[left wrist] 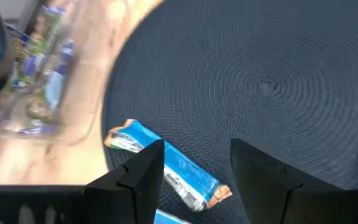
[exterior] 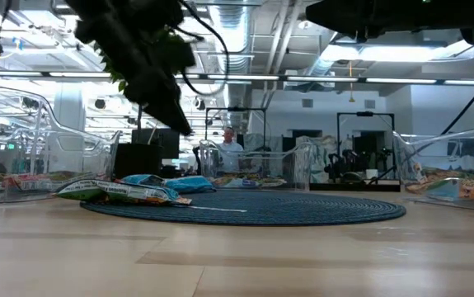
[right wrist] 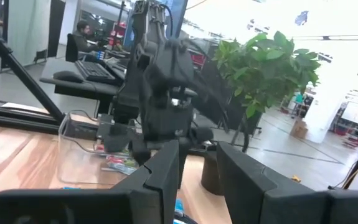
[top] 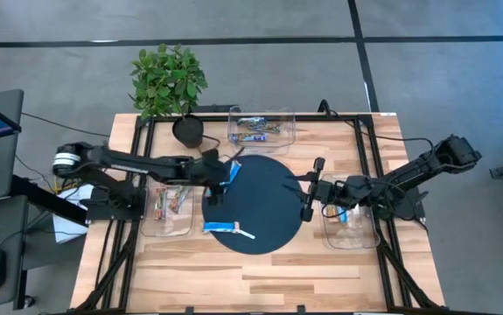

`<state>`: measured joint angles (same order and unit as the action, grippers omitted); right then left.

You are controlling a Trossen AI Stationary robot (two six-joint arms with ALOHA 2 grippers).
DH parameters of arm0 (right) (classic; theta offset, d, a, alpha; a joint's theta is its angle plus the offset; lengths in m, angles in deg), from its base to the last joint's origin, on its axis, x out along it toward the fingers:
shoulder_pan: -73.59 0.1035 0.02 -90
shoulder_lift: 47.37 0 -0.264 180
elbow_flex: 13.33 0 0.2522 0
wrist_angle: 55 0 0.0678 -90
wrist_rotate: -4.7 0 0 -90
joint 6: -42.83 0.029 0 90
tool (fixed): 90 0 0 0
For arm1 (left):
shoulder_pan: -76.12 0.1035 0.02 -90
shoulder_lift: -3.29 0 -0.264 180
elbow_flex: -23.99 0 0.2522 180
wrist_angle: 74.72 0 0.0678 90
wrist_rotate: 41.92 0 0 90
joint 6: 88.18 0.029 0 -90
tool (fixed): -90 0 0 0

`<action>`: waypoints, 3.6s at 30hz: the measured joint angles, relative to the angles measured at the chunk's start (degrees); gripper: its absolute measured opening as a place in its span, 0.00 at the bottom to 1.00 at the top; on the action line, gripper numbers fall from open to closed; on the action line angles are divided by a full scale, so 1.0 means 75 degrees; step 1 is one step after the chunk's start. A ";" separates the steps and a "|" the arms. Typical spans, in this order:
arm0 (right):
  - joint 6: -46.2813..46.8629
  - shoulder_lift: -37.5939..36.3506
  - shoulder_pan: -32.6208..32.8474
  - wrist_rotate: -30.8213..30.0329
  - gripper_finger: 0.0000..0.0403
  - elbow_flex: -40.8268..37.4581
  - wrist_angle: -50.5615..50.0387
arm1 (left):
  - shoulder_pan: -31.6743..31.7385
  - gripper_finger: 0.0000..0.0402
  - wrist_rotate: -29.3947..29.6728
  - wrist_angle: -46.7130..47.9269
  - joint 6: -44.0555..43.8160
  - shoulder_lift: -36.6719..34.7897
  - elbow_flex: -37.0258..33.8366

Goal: Pick and place Granola Bars by type
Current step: Put the red granola bar into the left transparent bin

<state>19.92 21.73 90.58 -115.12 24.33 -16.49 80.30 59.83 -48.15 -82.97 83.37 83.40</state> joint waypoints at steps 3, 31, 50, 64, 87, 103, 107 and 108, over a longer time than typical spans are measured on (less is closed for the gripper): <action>0.0003 0.0000 -0.0033 0.0009 0.25 0.0003 0.0065 | 0.0022 0.44 0.0460 0.0381 -0.0005 0.0825 0.0556; 0.0484 0.0000 0.0033 0.0005 0.25 0.0003 -0.0349 | 0.0743 0.48 0.0072 0.5499 -0.1198 0.2724 0.2882; 0.0539 0.0000 0.0033 0.0003 0.25 0.0003 -0.0463 | 0.0750 0.48 -0.0526 0.4984 -0.1150 0.2724 0.2879; 0.0536 0.0000 0.0030 0.0000 0.25 0.0003 -0.0455 | 0.0705 0.60 -0.0651 0.4709 -0.1171 0.2724 0.2401; 0.0530 0.0000 0.0030 0.0000 0.25 0.0003 -0.0451 | 0.0702 0.40 -0.0055 0.4760 -0.1390 0.2724 0.2384; 0.0530 0.0000 0.0030 0.0002 0.25 0.0003 -0.0451 | 0.0705 0.30 -0.0074 0.4790 -0.1214 0.2842 0.2390; 0.0530 0.0000 0.0030 0.0001 0.25 0.0000 -0.0455 | 0.0705 0.38 0.0081 0.4961 -0.1051 0.3279 0.2398; 0.0530 0.0000 0.0030 0.0000 0.25 0.0000 -0.0451 | 0.0705 0.40 0.0095 0.4974 -0.1049 0.3414 0.2417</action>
<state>23.90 21.73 90.81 -115.12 24.33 -19.88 85.59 60.54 -10.85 -90.84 108.98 101.53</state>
